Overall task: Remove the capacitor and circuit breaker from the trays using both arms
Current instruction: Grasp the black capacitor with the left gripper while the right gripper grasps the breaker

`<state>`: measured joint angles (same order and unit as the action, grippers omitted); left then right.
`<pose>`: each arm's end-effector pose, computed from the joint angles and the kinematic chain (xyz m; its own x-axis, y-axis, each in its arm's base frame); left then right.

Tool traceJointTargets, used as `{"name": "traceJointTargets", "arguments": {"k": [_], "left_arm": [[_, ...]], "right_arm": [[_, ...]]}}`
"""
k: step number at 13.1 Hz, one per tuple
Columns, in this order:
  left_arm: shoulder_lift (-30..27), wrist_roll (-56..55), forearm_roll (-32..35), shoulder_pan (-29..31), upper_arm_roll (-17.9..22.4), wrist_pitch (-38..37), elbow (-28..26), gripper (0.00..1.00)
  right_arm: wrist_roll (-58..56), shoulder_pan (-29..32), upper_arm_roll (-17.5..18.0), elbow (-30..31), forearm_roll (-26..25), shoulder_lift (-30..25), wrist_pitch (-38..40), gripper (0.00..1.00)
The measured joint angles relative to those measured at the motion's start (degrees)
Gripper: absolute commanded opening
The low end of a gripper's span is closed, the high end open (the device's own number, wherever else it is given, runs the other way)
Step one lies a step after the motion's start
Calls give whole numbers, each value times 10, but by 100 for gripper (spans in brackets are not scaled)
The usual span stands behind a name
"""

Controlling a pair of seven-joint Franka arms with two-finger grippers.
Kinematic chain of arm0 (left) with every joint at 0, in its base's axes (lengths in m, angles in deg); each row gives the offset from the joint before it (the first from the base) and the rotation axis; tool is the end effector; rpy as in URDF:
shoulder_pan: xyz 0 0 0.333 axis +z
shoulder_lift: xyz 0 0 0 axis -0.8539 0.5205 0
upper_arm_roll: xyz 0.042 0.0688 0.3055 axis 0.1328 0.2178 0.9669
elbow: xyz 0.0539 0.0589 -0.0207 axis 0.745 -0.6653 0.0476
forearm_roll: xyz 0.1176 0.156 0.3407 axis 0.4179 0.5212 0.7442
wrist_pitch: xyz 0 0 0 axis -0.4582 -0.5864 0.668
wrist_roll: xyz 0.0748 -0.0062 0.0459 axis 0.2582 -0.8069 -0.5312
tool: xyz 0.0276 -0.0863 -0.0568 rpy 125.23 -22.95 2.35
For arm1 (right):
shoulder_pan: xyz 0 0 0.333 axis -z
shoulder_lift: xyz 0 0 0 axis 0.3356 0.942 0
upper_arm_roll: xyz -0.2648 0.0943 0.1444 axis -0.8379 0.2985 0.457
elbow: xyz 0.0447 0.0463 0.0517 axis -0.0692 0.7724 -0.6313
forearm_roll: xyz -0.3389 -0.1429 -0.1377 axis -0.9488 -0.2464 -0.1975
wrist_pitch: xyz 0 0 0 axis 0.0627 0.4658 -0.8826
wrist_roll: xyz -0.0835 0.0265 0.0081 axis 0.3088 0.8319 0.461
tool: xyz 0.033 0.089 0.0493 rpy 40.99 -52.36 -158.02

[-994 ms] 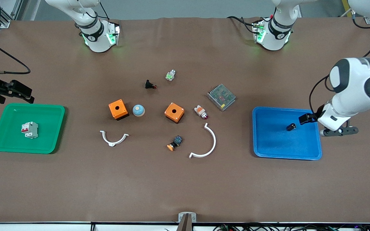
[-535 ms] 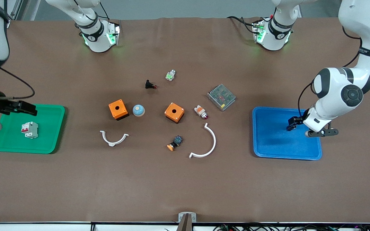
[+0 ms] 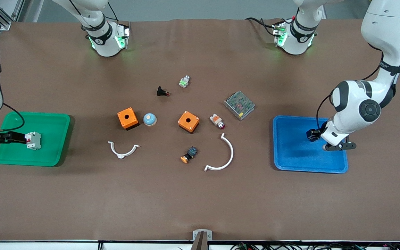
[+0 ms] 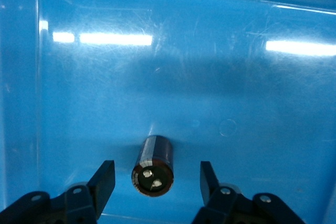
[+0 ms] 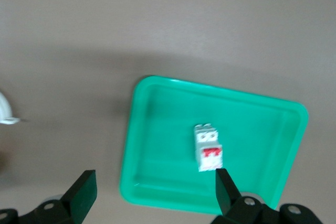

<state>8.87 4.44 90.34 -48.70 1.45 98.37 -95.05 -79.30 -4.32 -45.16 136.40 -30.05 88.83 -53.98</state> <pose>0.5688 0.0052 0.2092 0.9974 0.0592 -0.0410 0.0597 -0.9981 0.0117 0.6553 -0.1866 0.4044 0.9840 0.1497 -0.0967 0.1562 -0.9856 0.0640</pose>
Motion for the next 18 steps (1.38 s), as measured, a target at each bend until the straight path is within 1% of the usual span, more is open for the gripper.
{"name": "traceJointTargets", "arguments": {"k": [4,5,6,8,9,12,14,16,18], "left_arm": [[8,0,0,0,0,6,0,53],[9,0,0,0,0,6,0,46],[10,0,0,0,0,6,0,36],[12,0,0,3,0,6,0,9],[12,0,0,4,0,6,1,2],[7,1,0,4,-1,9,11,1],[-14,1,0,4,-6,9,22,1],[-36,0,0,3,-27,-4,40,1],[-45,-9,0,-1,-48,-43,77,1]], "right_arm": [[-115,43,0,0,0,47,-27,100],[-129,52,0,0,0,61,-43,100],[-142,62,0,0,0,75,-60,100],[-166,80,0,0,0,100,-86,100],[-170,85,0,1,0,107,-97,100],[-173,93,1,17,3,115,-109,100],[-173,94,2,40,19,115,-113,100],[-173,94,2,65,27,115,-122,100],[-173,95,2,81,28,115,-134,100]]}}
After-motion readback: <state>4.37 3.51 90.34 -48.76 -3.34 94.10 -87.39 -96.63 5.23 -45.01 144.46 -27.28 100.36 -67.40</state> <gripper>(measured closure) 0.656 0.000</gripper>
